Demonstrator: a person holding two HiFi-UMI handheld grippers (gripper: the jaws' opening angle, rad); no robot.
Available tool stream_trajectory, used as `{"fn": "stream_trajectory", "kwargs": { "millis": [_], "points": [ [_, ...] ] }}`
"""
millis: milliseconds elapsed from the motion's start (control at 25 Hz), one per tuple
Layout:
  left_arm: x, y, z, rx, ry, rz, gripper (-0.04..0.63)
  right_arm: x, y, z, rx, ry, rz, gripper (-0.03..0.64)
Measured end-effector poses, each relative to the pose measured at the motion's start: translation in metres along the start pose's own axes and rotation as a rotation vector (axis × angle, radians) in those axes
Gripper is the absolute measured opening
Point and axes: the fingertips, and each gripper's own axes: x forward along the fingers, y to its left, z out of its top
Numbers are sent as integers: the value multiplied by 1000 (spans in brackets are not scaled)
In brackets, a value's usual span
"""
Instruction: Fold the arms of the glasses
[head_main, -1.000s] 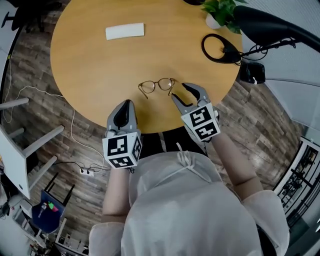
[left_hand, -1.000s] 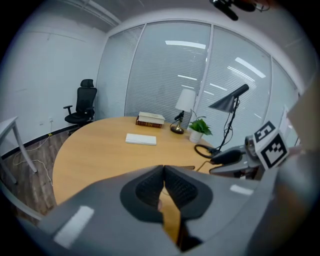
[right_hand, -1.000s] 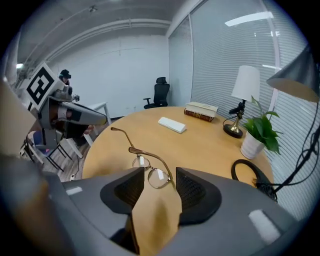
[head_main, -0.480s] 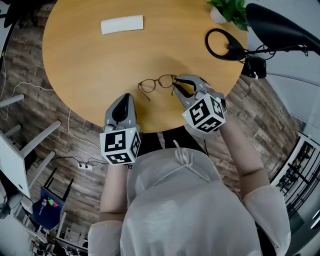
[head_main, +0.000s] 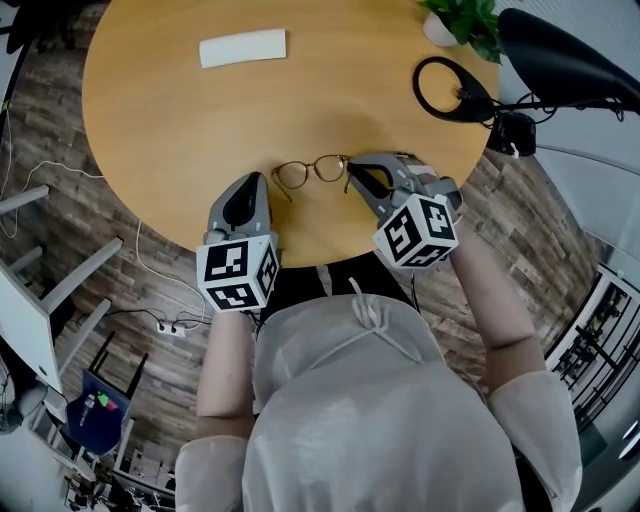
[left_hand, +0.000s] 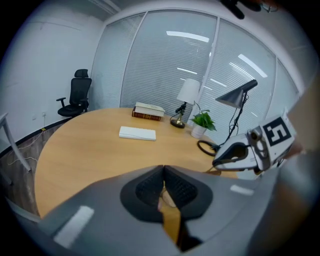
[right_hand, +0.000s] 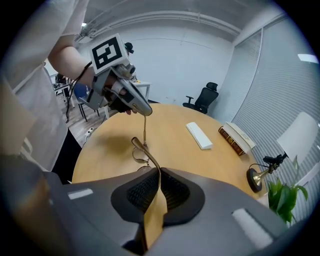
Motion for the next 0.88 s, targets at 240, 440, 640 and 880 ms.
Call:
{"fn": "stream_trajectory", "kwargs": {
  "millis": [240, 440, 640, 880],
  "points": [
    [10, -3, -5, 4, 20, -16, 6, -1, 1, 0, -2, -4, 21, 14],
    [21, -17, -10, 21, 41, -49, 6, -2, 2, -2, 4, -8, 31, 14],
    [36, -30, -15, 36, 81, -93, 6, -1, 0, -3, 1, -15, 36, 14],
    [54, -33, -33, 47, 118, -90, 6, -2, 0, -4, 25, -19, 52, 14]
  ]
}}
